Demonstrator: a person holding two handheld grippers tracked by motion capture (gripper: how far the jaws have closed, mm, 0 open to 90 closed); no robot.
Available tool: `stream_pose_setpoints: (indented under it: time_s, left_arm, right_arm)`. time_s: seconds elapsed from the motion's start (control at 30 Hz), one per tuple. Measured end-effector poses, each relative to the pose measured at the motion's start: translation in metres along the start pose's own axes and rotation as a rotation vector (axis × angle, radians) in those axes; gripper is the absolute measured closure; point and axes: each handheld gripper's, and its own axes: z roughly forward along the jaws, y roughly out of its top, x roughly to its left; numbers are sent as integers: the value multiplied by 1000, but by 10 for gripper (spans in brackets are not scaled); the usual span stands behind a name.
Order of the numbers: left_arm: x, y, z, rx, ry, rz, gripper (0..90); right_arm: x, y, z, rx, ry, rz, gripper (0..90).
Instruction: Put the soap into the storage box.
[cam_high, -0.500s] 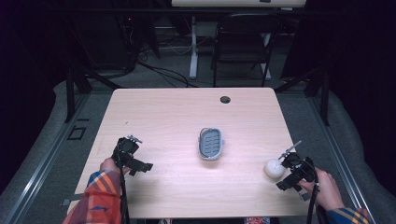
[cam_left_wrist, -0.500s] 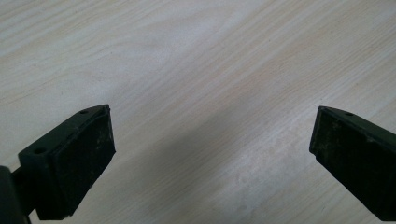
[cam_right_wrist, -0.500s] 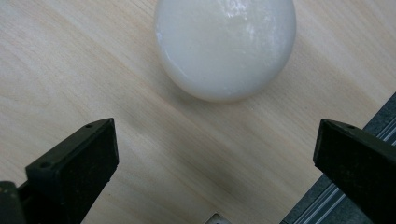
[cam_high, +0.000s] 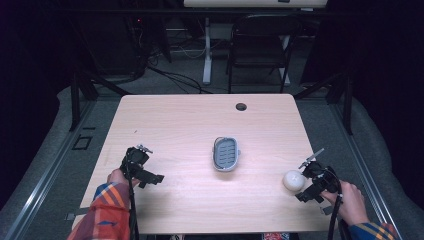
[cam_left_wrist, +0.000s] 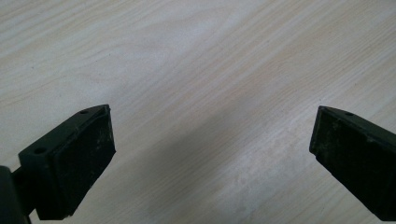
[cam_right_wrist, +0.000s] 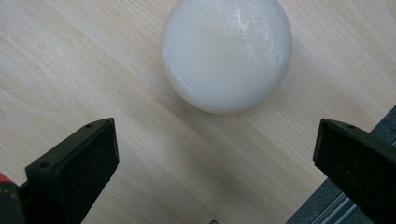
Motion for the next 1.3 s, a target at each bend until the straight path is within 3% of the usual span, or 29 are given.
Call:
stream_pose_setpoints:
  time_s: [0.13,0.17,0.23,0.3,0.43,0.5,0.67,0.7,0.73,0.8,0.83,0.87,0.9,0.93,0.97,1.03,1.1,1.13,1.2,1.23,1.27,1.3]
  left_arm:
    - [0,0,0,-2,0,-2,0]
    - [0,0,0,-1,-1,-3,0]
    - [0,0,1,-2,0,-6,1]
    - [0,0,1,-1,0,-5,0]
    - [0,0,1,-1,1,-5,0]
    - [0,0,1,-1,1,-6,1]
    - [0,0,1,1,1,-8,0]
    - [0,0,1,3,1,-5,1]
    - [0,0,1,1,0,-7,1]
    - [0,0,1,0,2,-9,1]
    - [0,0,1,0,1,-10,0]
    - [0,0,1,0,1,-9,1]
    - [0,0,1,1,1,-8,0]
    - [0,0,1,1,1,-8,1]
    - [0,0,2,1,0,-8,0]
    - [1,0,1,0,1,-9,1]
    - [0,0,1,0,1,-8,1]
    - [0,0,1,0,1,-8,1]
    - [1,0,1,1,1,-8,0]
    - [1,0,1,0,0,-10,1]
    - [1,0,1,0,0,-10,0]
    - [1,0,1,0,0,-9,0]
  right_arm:
    - [-2,4,-3,33,-21,-13,0]
    - [1,4,2,-34,-12,44,0]
    - [-1,11,-2,38,-27,-2,0]
    - [0,11,0,14,-20,16,0]
    - [-2,16,-1,31,-16,0,0]
    - [-1,16,1,-20,-2,34,0]
    - [-3,23,3,-4,14,23,0]
    - [-4,26,2,34,12,-4,0]
    - [-2,26,6,-5,18,30,0]
    - [-5,31,5,54,22,-25,0]
    - [-3,31,9,9,30,12,0]
    - [-3,32,11,5,30,9,0]
    - [-7,37,6,89,24,-68,0]
    - [-4,35,11,42,32,-20,0]
    - [0,33,18,-49,47,44,0]
    - [-4,40,14,42,39,-25,0]
    - [-5,41,14,53,30,-37,0]
    - [-4,41,17,31,46,-17,0]
    - [-7,46,16,88,39,-61,0]
    - [-6,44,20,38,43,-22,0]
    - [-7,46,19,58,44,-33,0]
    - [-6,45,22,18,47,-6,0]
